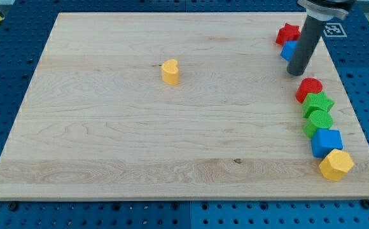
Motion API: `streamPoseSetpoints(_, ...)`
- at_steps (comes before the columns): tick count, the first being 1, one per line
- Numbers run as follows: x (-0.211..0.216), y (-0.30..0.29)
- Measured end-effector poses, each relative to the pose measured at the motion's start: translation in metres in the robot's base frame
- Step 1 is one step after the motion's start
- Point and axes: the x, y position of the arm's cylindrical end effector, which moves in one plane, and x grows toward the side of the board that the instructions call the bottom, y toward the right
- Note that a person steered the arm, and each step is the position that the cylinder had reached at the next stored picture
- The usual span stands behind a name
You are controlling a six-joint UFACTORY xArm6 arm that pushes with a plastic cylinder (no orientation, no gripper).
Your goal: Separate the blue triangle and red star from each other
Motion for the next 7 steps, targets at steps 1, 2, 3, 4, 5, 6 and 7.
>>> streamPoseSetpoints(1, 0.006, 0.015)
streamPoseSetpoints(2, 0.006, 0.034)
streamPoseSetpoints(3, -0.001, 0.082)
streamPoseSetpoints(4, -0.047, 0.098)
streamPoseSetpoints(5, -0.052, 0.053)
streamPoseSetpoints(6, -0.051, 0.024)
streamPoseSetpoints(7, -0.051, -0.001)
